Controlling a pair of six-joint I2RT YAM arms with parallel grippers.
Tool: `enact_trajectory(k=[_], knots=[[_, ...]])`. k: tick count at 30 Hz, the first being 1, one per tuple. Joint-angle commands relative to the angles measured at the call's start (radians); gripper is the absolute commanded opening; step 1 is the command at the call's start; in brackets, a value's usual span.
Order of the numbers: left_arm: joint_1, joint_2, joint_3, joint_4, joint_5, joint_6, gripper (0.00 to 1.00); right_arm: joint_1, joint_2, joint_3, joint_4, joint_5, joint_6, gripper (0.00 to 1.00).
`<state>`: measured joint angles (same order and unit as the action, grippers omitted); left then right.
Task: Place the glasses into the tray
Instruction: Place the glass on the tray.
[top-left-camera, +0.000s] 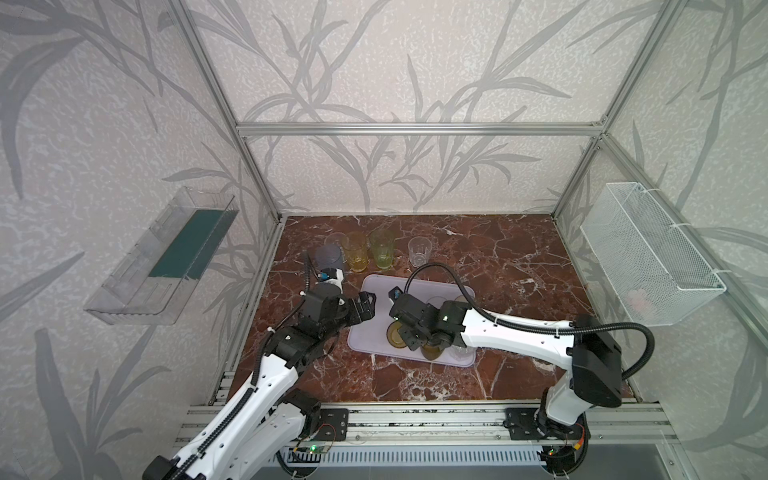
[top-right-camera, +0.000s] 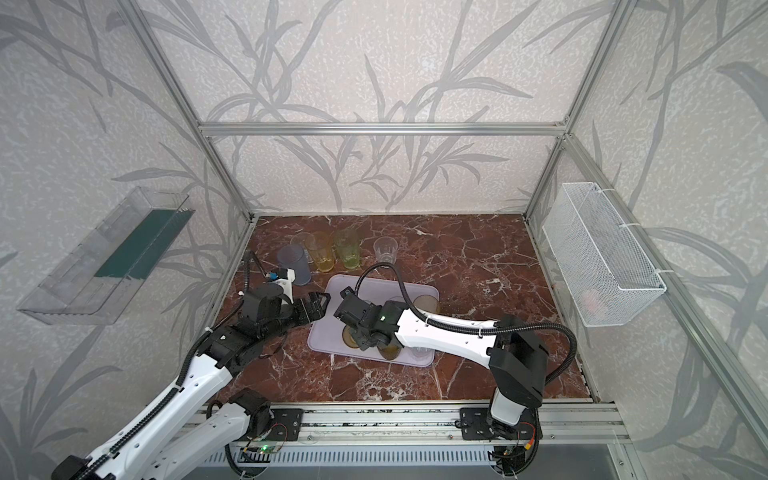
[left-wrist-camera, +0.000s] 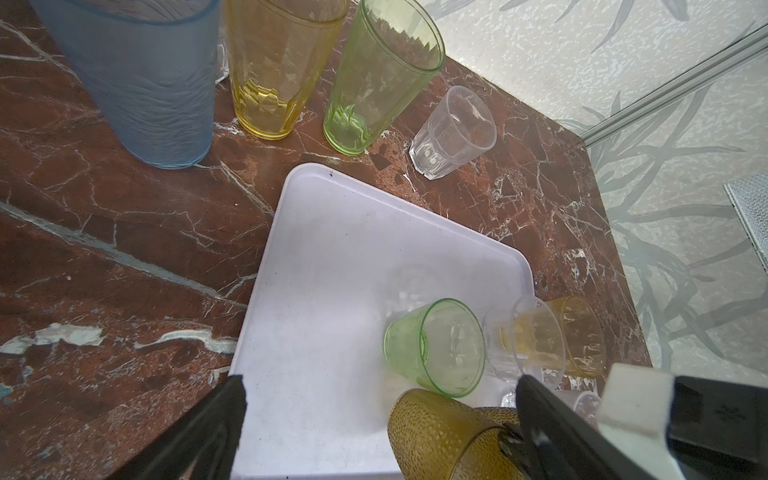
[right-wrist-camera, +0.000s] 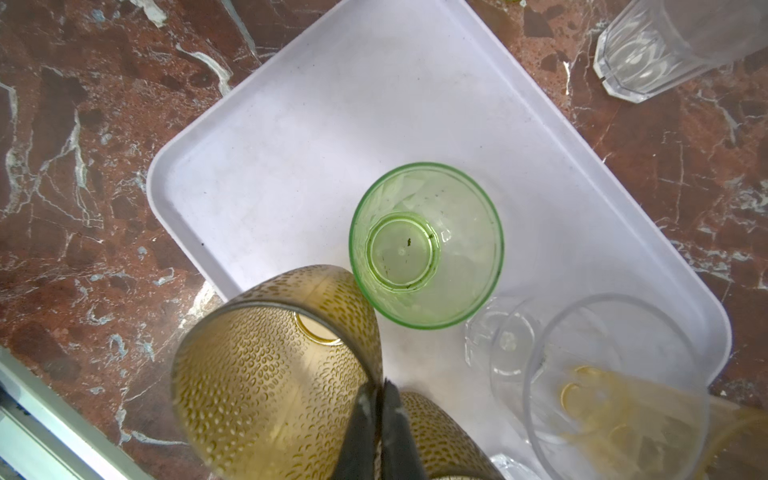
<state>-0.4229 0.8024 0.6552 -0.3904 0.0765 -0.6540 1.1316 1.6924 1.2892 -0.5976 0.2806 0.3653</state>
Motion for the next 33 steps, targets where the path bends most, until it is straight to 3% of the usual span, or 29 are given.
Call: enact_trajectory(k=[1, 18, 21, 26, 30, 33], knots=[[0.006, -0.009, -0.014, -0.003, -0.018, 0.009, 0.99, 0.007, 0.009, 0.041, -0.056, 0.036, -0.003, 0.0], [0.014, -0.013, -0.028, -0.005, -0.019, 0.008, 0.99, 0.008, 0.089, 0.079, -0.109, 0.046, 0.011, 0.0], [0.015, -0.011, -0.028, -0.003, -0.015, 0.007, 0.99, 0.007, 0.087, 0.081, -0.111, 0.045, 0.012, 0.19], [0.016, -0.011, -0.028, -0.003, -0.012, 0.006, 0.99, 0.007, 0.07, 0.071, -0.099, 0.06, 0.019, 0.41], [0.018, -0.016, -0.029, -0.007, -0.014, 0.007, 0.99, 0.007, 0.022, 0.051, -0.058, 0.051, 0.01, 0.49], [0.018, -0.017, -0.028, -0.007, -0.014, 0.004, 0.99, 0.007, -0.038, 0.039, -0.014, 0.025, -0.003, 0.62]])
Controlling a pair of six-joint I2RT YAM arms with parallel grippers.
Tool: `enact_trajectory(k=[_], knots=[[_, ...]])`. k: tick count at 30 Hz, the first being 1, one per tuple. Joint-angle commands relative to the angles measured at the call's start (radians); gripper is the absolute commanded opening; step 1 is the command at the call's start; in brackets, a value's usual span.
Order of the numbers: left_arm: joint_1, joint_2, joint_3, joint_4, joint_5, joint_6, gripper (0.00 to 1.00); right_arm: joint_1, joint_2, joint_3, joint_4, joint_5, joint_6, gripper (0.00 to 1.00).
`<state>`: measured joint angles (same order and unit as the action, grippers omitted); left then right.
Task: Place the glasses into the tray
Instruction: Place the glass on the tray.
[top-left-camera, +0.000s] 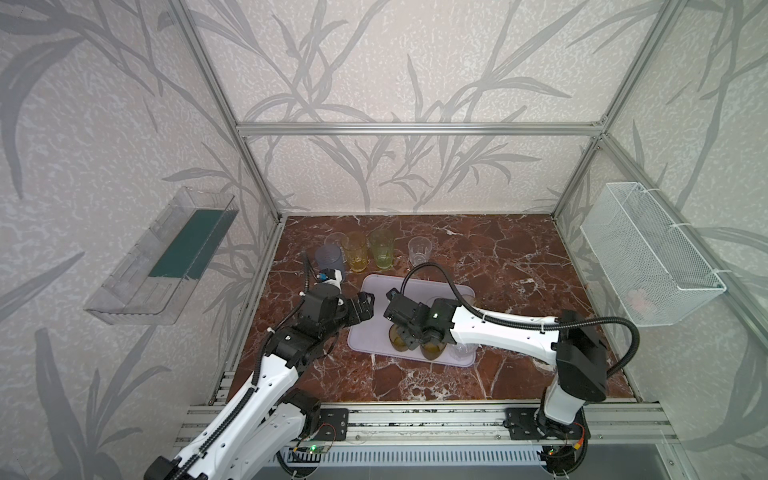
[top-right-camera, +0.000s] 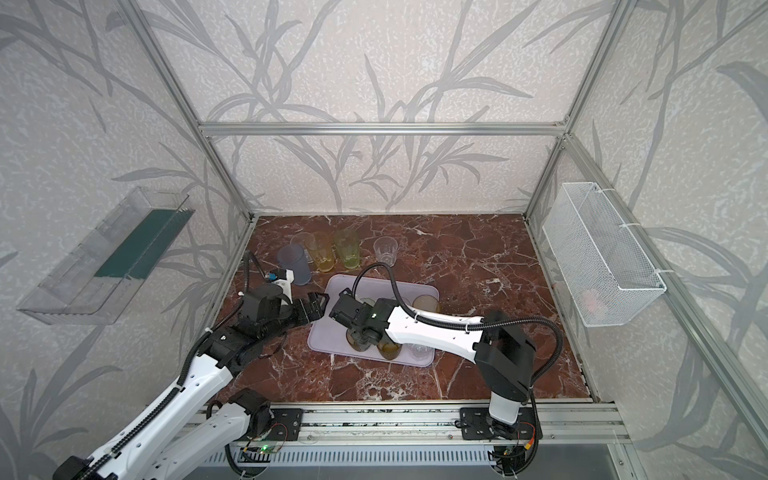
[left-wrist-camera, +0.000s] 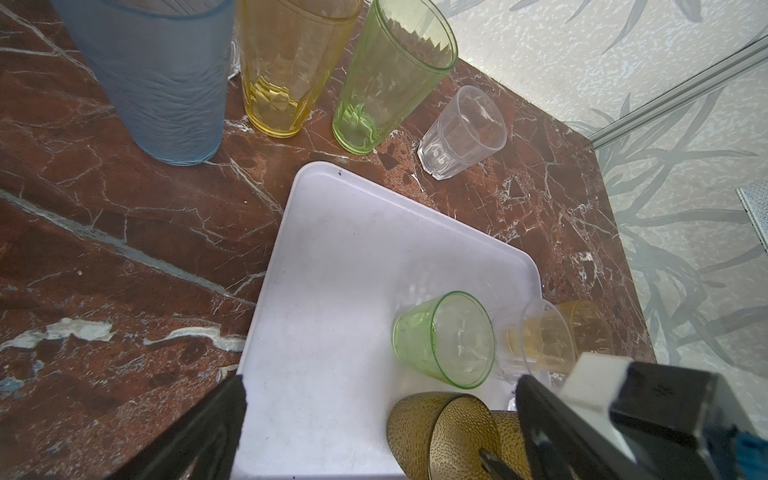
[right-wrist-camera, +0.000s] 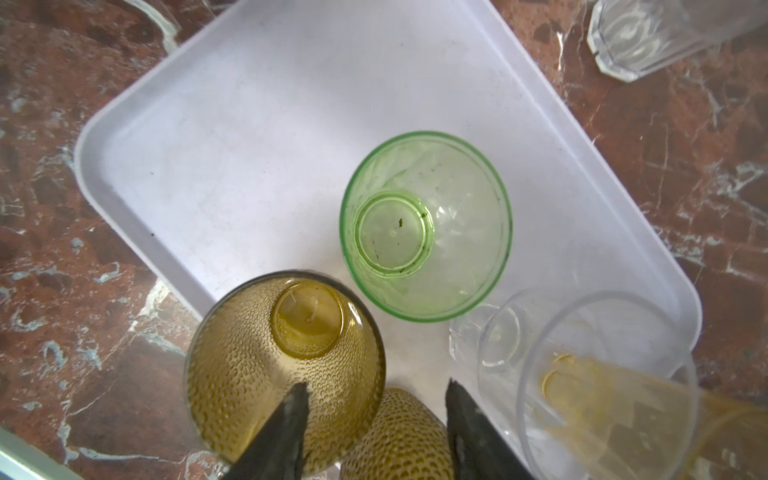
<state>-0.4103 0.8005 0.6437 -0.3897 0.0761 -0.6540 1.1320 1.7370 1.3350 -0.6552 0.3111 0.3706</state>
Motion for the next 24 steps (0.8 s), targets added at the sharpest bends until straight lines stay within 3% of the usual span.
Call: enact_trajectory(k=[1, 4, 7, 13, 19, 24], knots=[[0.006, -0.015, -0.016, -0.006, -0.012, 0.004, 0.99, 0.006, -0.104, -0.01, 0.06, -0.016, -0.016, 0.69], [0.006, -0.009, -0.011, 0.0, -0.012, 0.002, 0.99, 0.003, -0.179, -0.041, 0.123, -0.045, -0.035, 0.86], [0.006, 0.003, 0.003, 0.002, -0.009, 0.003, 0.99, -0.012, -0.257, -0.071, 0.146, -0.052, -0.045, 0.92], [0.004, 0.066, 0.057, 0.021, 0.008, 0.004, 0.99, -0.092, -0.402, -0.133, 0.137, -0.125, -0.045, 0.98], [-0.01, 0.215, 0.169, 0.043, 0.062, 0.005, 0.99, -0.239, -0.585, -0.292, 0.213, -0.291, -0.006, 0.99], [-0.054, 0.33, 0.284, 0.061, 0.037, 0.046, 0.99, -0.305, -0.738, -0.415, 0.247, -0.342, 0.003, 0.99]])
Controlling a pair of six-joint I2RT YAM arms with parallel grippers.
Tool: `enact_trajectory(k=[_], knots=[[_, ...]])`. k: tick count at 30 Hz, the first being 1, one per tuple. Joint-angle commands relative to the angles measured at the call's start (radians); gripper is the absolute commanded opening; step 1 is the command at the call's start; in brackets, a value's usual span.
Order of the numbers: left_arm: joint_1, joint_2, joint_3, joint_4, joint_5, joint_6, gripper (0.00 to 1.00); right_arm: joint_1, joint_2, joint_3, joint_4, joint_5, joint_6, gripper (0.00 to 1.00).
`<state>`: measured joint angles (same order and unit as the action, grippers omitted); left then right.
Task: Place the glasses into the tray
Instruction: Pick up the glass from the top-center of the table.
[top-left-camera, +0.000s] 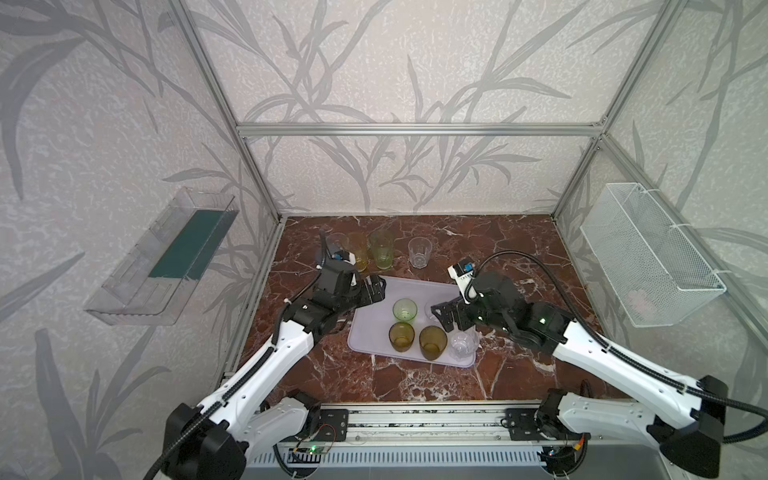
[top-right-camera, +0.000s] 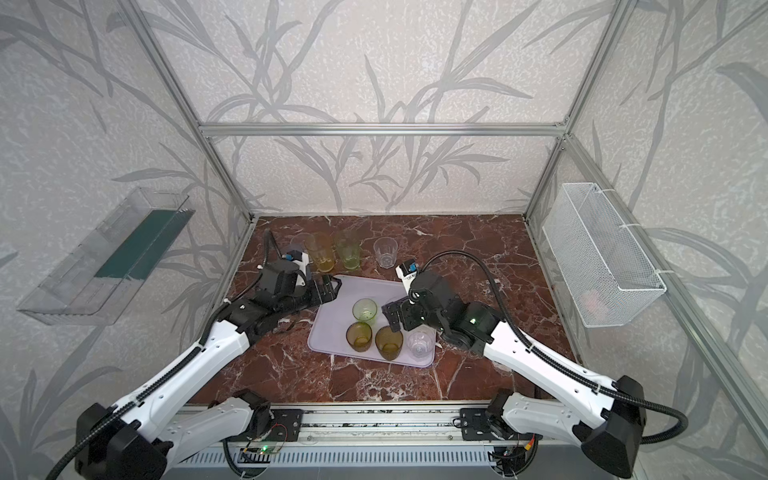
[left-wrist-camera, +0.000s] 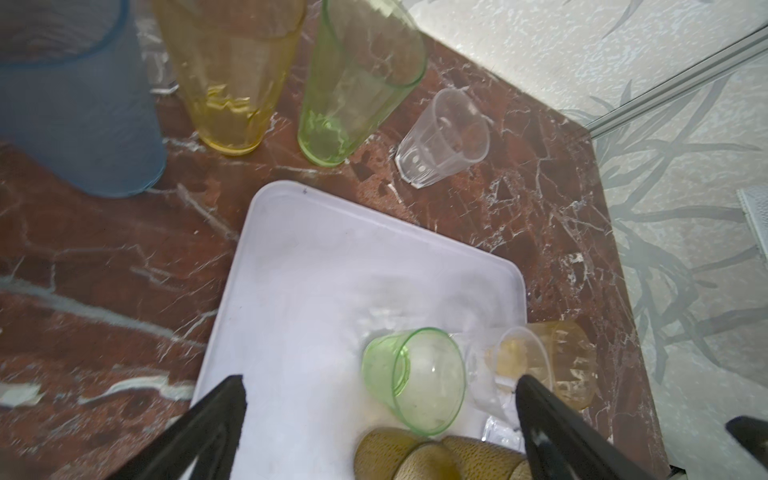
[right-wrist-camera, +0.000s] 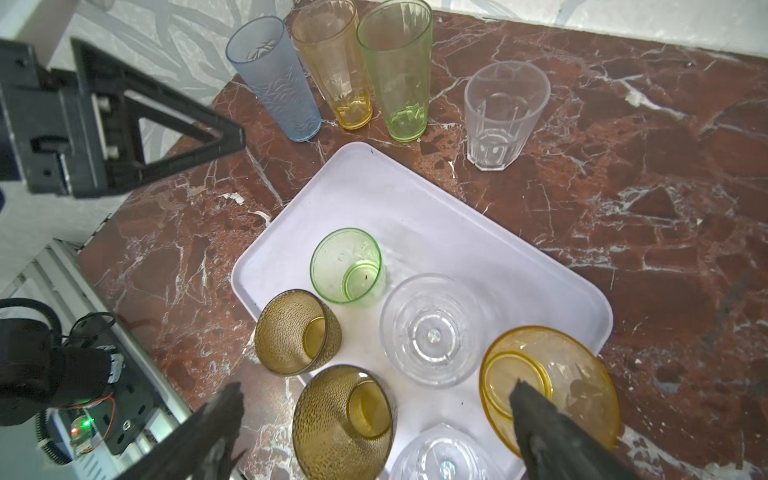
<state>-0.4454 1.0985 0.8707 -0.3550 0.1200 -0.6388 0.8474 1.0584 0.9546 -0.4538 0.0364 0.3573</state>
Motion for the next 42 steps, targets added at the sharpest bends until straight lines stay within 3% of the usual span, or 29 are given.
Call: enact_trajectory(k=[1, 14, 27, 34, 42], knots=[[-0.026, 0.057, 0.08, 0.029, -0.009, 0.041, 0.99, -0.036, -0.087, -0.057, 0.049, -0.083, 0.023, 0.99], [-0.103, 0.379, 0.355, 0.008, 0.021, 0.127, 0.98, -0.146, -0.275, -0.23, 0.047, -0.151, 0.114, 0.99], [-0.148, 0.576, 0.571, -0.054, -0.024, 0.184, 0.94, -0.255, -0.415, -0.362, 0.077, -0.298, 0.179, 0.99], [-0.157, 0.691, 0.72, -0.102, -0.04, 0.212, 0.86, -0.283, -0.461, -0.395, 0.055, -0.314, 0.201, 0.99], [-0.174, 0.823, 0.908, -0.204, -0.101, 0.285, 0.84, -0.297, -0.489, -0.448, 0.073, -0.322, 0.238, 0.99]])
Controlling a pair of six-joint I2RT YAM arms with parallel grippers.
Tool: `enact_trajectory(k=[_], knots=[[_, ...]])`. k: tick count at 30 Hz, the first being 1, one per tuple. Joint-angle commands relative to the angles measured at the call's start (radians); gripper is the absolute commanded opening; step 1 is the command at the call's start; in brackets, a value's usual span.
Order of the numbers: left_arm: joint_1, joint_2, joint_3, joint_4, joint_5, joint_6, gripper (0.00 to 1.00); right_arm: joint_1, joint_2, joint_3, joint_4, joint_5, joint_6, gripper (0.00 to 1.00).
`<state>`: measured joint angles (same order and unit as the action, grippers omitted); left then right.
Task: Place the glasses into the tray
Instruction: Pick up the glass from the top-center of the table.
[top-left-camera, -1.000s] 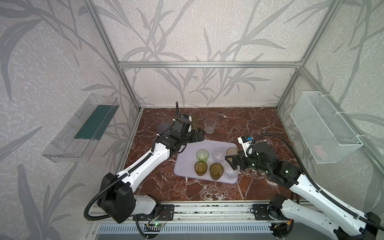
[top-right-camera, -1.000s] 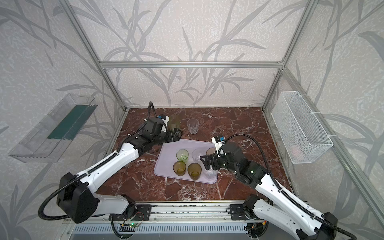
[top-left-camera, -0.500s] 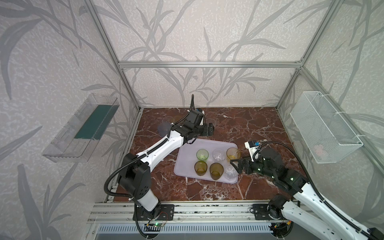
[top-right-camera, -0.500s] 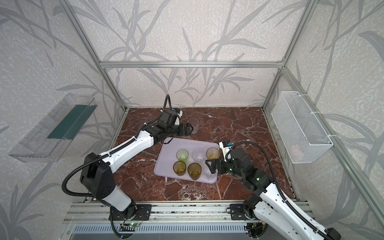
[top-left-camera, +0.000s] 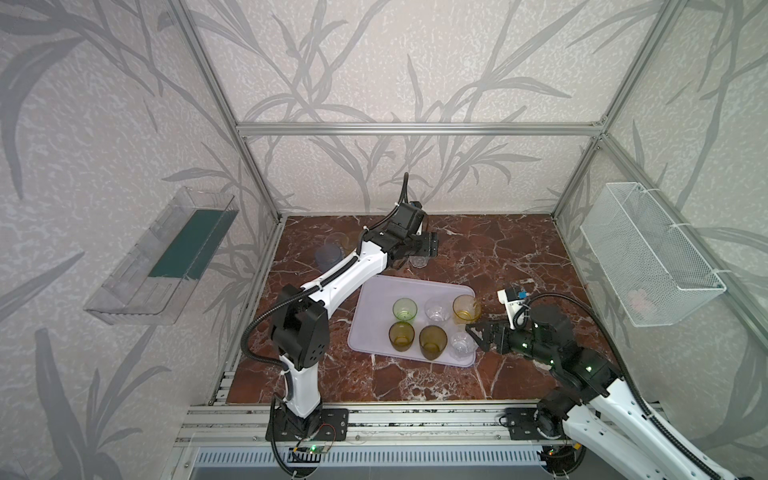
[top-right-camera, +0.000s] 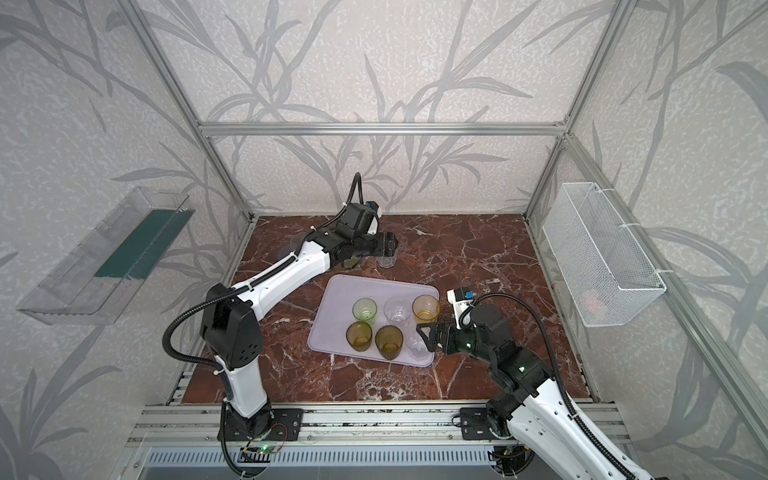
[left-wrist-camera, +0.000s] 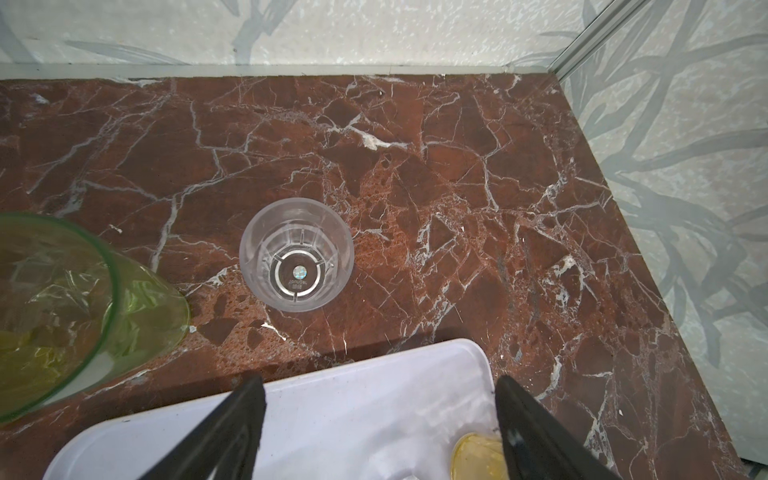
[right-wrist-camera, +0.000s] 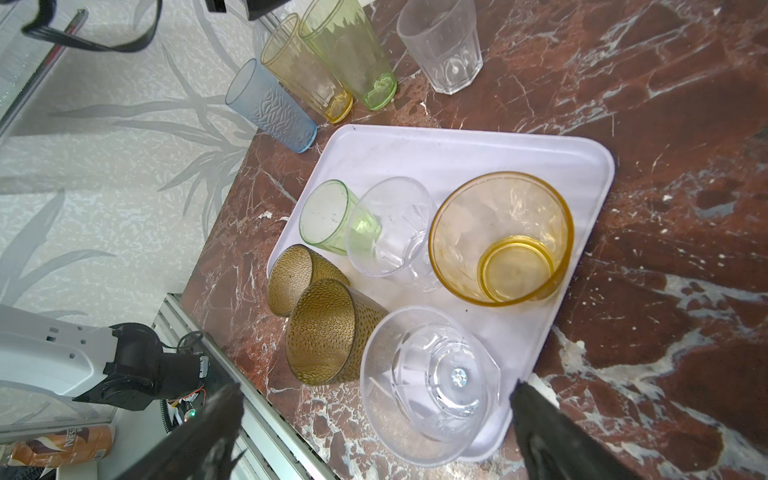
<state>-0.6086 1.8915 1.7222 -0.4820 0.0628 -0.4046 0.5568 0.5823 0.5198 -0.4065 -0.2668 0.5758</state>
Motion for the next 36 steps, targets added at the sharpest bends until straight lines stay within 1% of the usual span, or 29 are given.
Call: enact_trajectory(k=[1, 5, 16, 23, 25, 27, 30, 33, 36], knots=[[-0.01, 0.046, 0.077, -0.09, -0.055, 0.059, 0.84, -0.009, -0.017, -0.018, 0.027, -0.021, 0.02, 0.99], [-0.012, 0.103, 0.149, -0.132, -0.093, 0.085, 0.84, -0.012, -0.035, -0.042, 0.035, -0.019, 0.034, 0.99], [-0.014, 0.222, 0.293, -0.18, -0.129, 0.113, 0.82, -0.015, -0.066, -0.091, 0.053, -0.021, 0.055, 0.99], [-0.014, 0.278, 0.341, -0.193, -0.129, 0.125, 0.77, -0.016, -0.072, -0.09, 0.045, -0.02, 0.056, 0.99], [-0.014, 0.295, 0.353, -0.192, -0.129, 0.131, 0.73, -0.017, -0.077, -0.093, 0.04, -0.014, 0.056, 0.99], [-0.014, 0.316, 0.372, -0.197, -0.126, 0.136, 0.72, -0.018, -0.083, -0.096, 0.038, -0.011, 0.055, 0.99], [-0.015, 0.359, 0.422, -0.226, -0.123, 0.141, 0.7, -0.017, -0.086, -0.098, 0.036, -0.014, 0.056, 0.99], [-0.015, 0.397, 0.472, -0.259, -0.114, 0.138, 0.64, -0.017, -0.091, -0.098, 0.029, -0.01, 0.055, 0.99], [-0.016, 0.42, 0.492, -0.268, -0.106, 0.132, 0.64, -0.017, -0.094, -0.098, 0.025, -0.01, 0.056, 0.99]])
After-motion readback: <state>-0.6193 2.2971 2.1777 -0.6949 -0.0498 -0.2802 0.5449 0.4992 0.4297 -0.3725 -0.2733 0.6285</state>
